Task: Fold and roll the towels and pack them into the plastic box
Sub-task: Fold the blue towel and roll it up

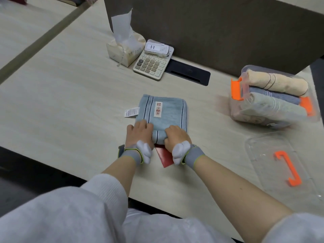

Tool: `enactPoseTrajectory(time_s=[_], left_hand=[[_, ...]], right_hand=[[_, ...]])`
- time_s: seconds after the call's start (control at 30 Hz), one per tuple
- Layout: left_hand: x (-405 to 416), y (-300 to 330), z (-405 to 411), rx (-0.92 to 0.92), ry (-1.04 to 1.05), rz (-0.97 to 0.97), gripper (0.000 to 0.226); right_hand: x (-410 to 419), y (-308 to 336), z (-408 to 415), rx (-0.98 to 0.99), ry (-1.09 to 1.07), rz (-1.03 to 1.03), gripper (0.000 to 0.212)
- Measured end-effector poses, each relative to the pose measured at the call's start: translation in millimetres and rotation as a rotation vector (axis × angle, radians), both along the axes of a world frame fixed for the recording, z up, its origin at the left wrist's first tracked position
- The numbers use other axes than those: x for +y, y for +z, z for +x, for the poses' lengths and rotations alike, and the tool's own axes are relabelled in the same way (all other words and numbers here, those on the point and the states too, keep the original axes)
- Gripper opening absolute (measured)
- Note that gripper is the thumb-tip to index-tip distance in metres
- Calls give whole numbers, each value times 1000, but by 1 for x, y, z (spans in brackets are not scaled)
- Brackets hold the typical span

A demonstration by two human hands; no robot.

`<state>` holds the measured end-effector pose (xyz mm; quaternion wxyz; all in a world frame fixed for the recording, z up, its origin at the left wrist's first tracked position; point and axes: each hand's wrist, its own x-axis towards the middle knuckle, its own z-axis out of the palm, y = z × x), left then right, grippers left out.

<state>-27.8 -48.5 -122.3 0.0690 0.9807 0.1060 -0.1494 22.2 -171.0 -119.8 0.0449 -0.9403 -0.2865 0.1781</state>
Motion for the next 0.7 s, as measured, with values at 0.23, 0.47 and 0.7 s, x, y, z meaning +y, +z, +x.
enactPoseTrajectory(time_s=[0.23,0.47,0.7], left_hand=[[12,-2,13,105,5,-18,42],[24,1,47,240,-162,-13,51],[19,-7,28,13,-201,76,66]], right_hand=[[3,-4,2,-202,11,38,35],[-2,-14,-3,-216,3,-47,51],[20,-7,38,86,-164,-124,40]])
